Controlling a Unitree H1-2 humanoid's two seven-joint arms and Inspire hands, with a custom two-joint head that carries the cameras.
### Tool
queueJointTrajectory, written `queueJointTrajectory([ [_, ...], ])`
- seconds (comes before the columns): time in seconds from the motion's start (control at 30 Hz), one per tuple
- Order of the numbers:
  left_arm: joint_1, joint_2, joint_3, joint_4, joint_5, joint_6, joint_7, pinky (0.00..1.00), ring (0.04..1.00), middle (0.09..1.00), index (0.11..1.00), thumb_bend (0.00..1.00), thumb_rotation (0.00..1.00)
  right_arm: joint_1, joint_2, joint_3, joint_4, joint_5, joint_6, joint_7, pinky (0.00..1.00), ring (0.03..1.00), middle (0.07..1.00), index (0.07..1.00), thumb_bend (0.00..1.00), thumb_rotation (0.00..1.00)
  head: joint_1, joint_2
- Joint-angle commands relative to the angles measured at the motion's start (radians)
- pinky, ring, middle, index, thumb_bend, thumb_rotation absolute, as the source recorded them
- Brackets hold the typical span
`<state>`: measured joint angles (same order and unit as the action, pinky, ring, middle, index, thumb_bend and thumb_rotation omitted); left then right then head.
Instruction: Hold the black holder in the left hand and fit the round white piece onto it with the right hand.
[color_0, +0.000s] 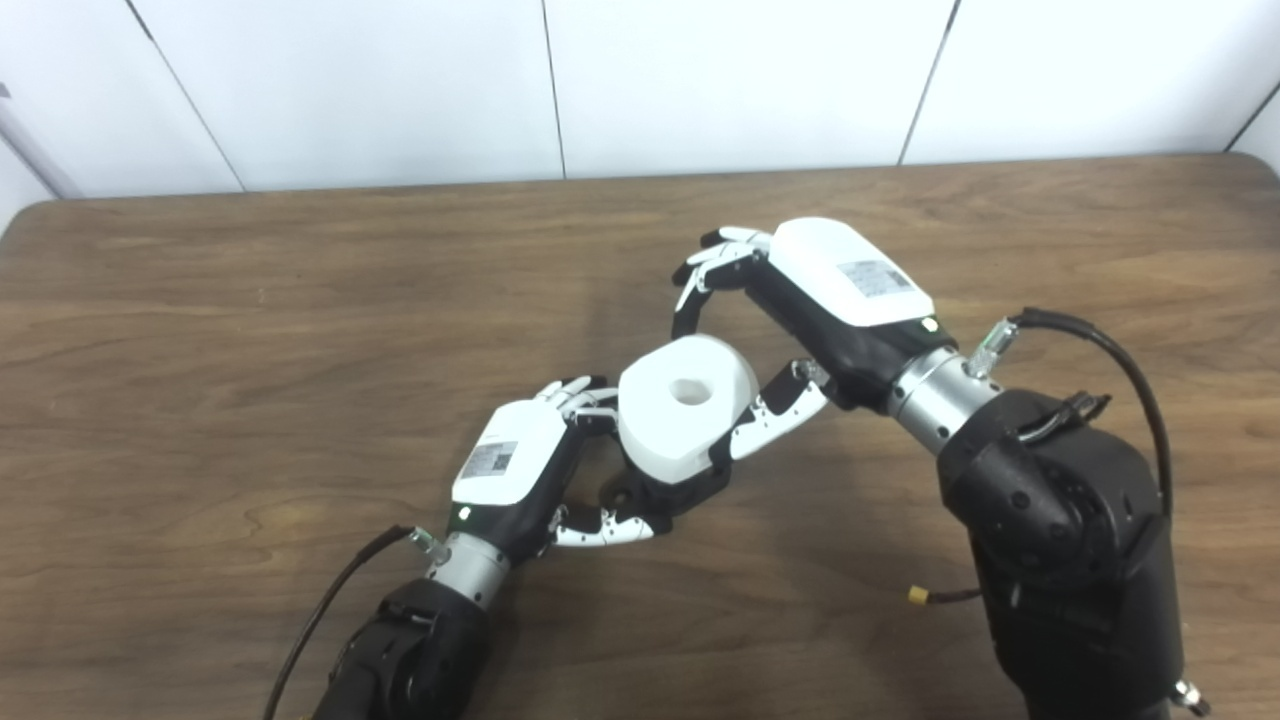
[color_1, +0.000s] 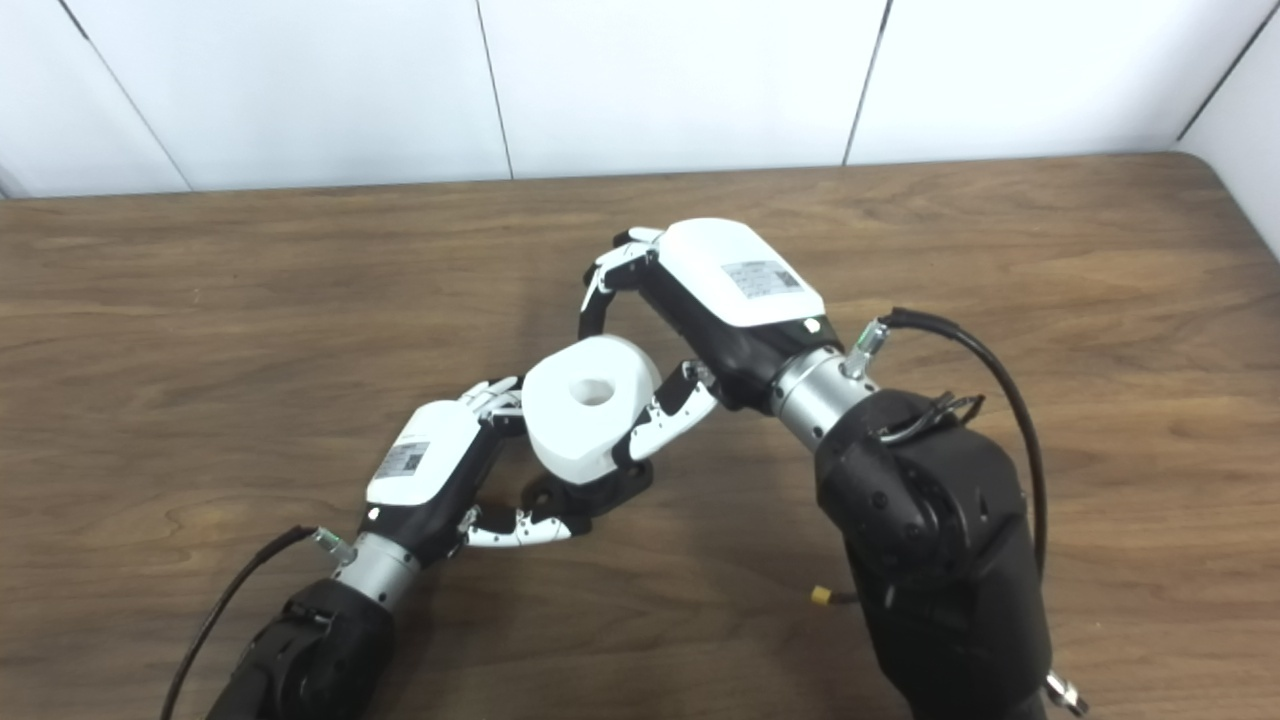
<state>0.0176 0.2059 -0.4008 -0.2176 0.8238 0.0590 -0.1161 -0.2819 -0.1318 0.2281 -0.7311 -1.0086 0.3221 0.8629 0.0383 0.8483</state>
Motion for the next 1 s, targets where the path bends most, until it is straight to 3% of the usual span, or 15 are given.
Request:
queueJointTrajectory([
  [0.0,0.025,0.006,-0.019,0.041,0.005,0.025,-0.048,0.91,0.911,0.826,0.485,0.52,0.05,-0.016,0.007,-0.001,-0.014,-0.004,-0.013,-0.023,0.78,0.892,0.783,0.483,0.52,0.14,0.002,0.001],
  [0.3,0.024,0.004,-0.019,0.044,0.006,0.03,-0.049,0.91,0.914,0.831,0.485,0.52,0.05,0.016,0.024,0.019,0.022,-0.009,-0.037,-0.053,0.82,0.897,0.784,0.482,0.52,0.14,0.002,0.001],
  [0.97,0.022,-0.007,-0.021,0.058,0.01,0.028,-0.036,0.9,0.909,0.827,0.485,0.52,0.05,0.032,0.024,0.05,0.076,0.001,-0.074,-0.135,0.79,0.89,0.787,0.482,0.52,0.14,0.012,-0.013],
])
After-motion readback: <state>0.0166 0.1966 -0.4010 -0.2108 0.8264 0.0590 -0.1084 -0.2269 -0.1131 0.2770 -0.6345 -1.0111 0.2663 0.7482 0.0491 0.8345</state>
